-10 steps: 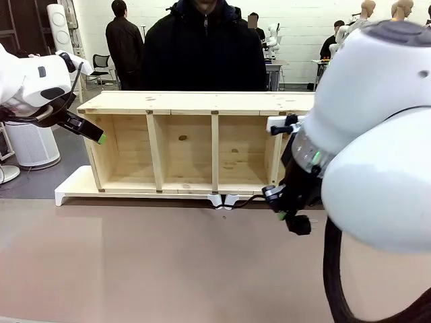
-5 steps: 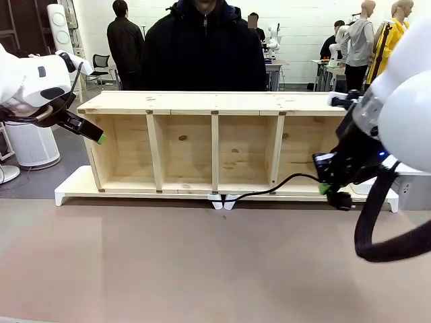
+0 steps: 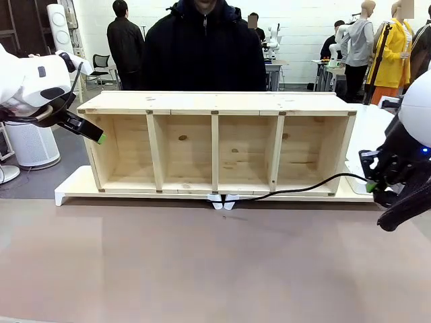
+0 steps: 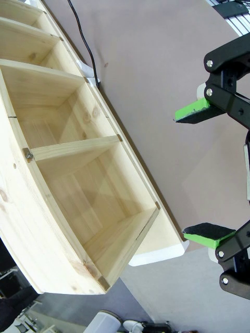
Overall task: Perform cable management.
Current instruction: Pull the grasped Power Cable to the location of the Power Strip.
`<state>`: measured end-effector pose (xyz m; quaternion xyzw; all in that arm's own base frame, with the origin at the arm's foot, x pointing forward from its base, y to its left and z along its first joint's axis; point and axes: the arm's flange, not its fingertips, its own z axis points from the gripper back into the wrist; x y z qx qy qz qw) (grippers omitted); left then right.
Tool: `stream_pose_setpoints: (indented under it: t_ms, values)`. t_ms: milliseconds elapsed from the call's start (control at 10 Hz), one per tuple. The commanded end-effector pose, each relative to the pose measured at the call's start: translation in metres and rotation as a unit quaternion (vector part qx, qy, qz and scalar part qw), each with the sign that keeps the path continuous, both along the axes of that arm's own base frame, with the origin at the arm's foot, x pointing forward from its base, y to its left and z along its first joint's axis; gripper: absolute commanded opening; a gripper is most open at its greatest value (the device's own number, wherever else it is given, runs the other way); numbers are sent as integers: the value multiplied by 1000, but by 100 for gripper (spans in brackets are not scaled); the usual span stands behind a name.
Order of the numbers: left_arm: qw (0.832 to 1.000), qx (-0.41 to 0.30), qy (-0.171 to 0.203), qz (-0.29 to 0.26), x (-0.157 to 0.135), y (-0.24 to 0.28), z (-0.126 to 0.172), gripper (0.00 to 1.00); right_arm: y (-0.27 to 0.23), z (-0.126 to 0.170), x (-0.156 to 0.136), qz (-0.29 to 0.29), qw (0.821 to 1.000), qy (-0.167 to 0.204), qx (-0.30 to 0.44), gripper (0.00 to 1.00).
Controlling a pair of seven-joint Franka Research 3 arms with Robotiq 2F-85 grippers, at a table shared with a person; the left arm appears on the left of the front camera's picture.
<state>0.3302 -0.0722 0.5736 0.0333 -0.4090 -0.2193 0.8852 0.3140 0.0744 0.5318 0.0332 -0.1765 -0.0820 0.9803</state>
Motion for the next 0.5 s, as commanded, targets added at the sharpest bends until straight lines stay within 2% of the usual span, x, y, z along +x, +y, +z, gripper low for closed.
stream_pose_setpoints:
  t_ms: [0,400]
  values:
    - [1000,3,-1,-1,1,0,0,100,-36,-73,-39,-29,999,2,-13,16]
    - [1000,3,-1,-1,1,0,0,100,-87,-77,-21,-91,995,-2,-28,16]
